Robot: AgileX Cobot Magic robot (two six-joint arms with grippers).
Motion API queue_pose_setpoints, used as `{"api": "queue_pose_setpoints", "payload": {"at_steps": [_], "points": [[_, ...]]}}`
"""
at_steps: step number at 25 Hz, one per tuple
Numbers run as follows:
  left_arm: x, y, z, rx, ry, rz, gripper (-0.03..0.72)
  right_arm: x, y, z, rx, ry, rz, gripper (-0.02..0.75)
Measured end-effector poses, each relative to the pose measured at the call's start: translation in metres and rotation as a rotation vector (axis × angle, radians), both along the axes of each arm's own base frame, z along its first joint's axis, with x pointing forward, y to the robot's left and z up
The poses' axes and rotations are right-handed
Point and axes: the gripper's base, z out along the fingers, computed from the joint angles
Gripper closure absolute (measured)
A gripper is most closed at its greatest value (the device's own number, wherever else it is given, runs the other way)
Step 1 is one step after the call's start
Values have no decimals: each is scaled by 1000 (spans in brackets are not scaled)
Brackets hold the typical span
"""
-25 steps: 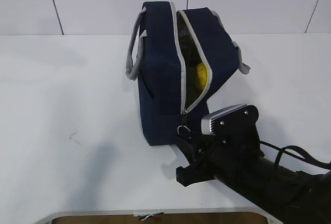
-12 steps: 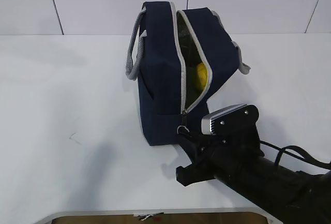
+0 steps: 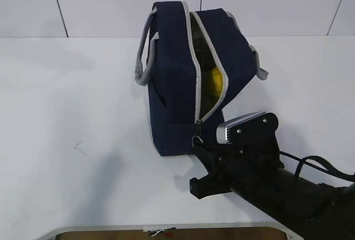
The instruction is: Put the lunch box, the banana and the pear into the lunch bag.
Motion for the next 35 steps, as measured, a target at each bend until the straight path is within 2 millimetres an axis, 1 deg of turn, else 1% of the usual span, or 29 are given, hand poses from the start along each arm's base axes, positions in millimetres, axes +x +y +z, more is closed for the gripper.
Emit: {"api": "queue_pose_setpoints", "payload": {"at_steps": [4,7,14,19,23,26,30,32,35], "points": [[0,0,0,-4,1,-1,381,-1,0,3,-4,12,1,726],[0,0,0,-6,2,-1,381,-3,-1,11,-9,34,1,725],[-1,-1,1,-19,5,-4,381,-9,-5,37,-2,57,9,725],[-2,-4,3,-56,15,-13,381,-14,-8,59,16,37,18,725],[-1,-3,2,-42,11,-10,382,-14,-6,78,14,44,31,725],[0,-1,0,2,-1,-2,382,-12,-3,93,-13,61,52,725],[-1,-1,-8,76,-2,-6,382,-10,2,119,-61,91,92,726],[-1,-3,-18,99,24,-13,382,-8,6,135,-73,108,108,725],[-3,-3,-40,141,87,-19,382,-4,11,154,-106,159,132,725]]}}
